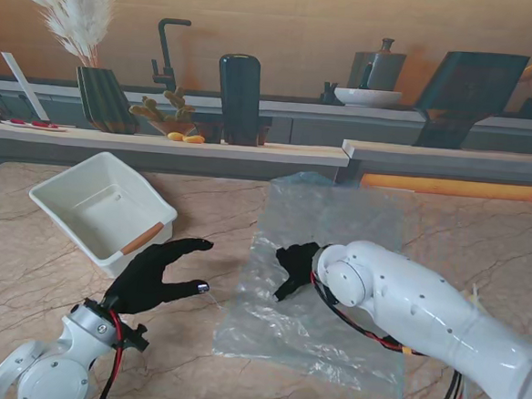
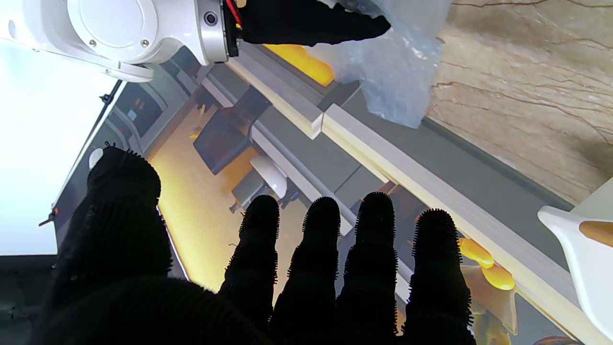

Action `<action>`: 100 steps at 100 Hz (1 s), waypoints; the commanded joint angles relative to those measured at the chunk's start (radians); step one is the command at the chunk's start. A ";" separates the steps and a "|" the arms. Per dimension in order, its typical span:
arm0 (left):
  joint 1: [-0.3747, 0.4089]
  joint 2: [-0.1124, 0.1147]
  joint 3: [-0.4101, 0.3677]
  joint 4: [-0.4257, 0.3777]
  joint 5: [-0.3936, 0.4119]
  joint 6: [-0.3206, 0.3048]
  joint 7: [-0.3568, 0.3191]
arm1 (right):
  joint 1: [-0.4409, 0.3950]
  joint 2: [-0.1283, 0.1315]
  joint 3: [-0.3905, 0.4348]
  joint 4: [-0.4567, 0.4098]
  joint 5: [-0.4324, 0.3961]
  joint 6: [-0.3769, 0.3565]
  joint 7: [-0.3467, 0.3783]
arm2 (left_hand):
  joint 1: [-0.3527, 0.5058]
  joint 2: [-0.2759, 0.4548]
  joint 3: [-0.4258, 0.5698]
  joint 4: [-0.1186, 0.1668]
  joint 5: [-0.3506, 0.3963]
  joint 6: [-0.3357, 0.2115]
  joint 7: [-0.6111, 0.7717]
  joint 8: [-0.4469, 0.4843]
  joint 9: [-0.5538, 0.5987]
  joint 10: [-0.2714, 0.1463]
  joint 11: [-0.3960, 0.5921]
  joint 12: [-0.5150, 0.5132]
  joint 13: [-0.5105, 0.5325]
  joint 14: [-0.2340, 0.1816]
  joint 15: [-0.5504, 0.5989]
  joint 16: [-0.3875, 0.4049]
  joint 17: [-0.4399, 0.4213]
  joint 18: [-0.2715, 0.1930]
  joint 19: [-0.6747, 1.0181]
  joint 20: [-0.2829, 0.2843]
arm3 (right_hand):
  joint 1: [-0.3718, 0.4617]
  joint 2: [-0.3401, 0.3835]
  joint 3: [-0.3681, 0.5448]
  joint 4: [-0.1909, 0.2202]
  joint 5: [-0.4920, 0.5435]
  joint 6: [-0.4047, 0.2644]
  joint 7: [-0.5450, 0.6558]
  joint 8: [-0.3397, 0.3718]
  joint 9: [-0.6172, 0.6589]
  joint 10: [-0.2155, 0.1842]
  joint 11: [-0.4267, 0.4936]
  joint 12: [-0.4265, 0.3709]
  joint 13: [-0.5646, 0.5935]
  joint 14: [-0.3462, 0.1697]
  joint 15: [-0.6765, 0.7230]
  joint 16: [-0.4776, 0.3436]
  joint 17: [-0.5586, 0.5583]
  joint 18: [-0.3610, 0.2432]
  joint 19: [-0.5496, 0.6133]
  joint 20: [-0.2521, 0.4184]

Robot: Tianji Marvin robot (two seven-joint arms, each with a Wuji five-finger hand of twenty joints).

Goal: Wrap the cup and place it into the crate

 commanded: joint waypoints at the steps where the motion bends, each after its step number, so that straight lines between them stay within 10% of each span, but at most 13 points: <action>1: 0.011 -0.005 -0.002 0.000 -0.001 -0.004 0.001 | -0.039 -0.042 -0.036 0.009 0.021 -0.048 0.017 | 0.028 0.046 -0.028 0.035 0.013 -0.033 -0.023 0.014 0.016 -0.001 0.000 0.019 0.006 0.013 0.010 0.016 -0.001 0.012 0.020 0.014 | -0.035 0.018 -0.011 0.025 0.060 -0.533 0.099 0.024 0.025 -0.335 0.059 0.008 0.012 -0.285 0.045 0.001 0.010 -0.131 0.009 -0.019; 35: 0.009 -0.005 -0.007 0.008 -0.004 -0.011 0.001 | 0.024 -0.100 -0.101 0.104 0.072 -0.220 -0.023 | 0.038 0.055 -0.051 0.037 0.016 -0.036 -0.023 0.016 0.019 -0.002 0.001 0.020 0.007 0.010 0.011 0.017 -0.001 0.013 0.023 0.015 | -0.044 0.015 -0.005 0.025 0.051 -0.552 0.122 0.026 0.028 -0.353 0.059 0.007 0.013 -0.301 0.043 -0.001 0.005 -0.141 0.003 -0.028; 100: 0.012 -0.007 -0.014 0.014 -0.009 -0.020 0.008 | 0.101 -0.265 -0.165 0.302 0.181 -0.230 -0.009 | 0.040 0.069 -0.058 0.037 0.020 -0.036 -0.023 0.017 0.023 0.000 0.001 0.021 0.009 0.012 0.011 0.018 -0.003 0.019 0.026 0.017 | -0.038 0.034 -0.011 0.027 0.046 -0.551 0.140 0.016 0.028 -0.353 0.066 0.009 0.014 -0.298 0.045 0.000 0.004 -0.135 0.004 -0.035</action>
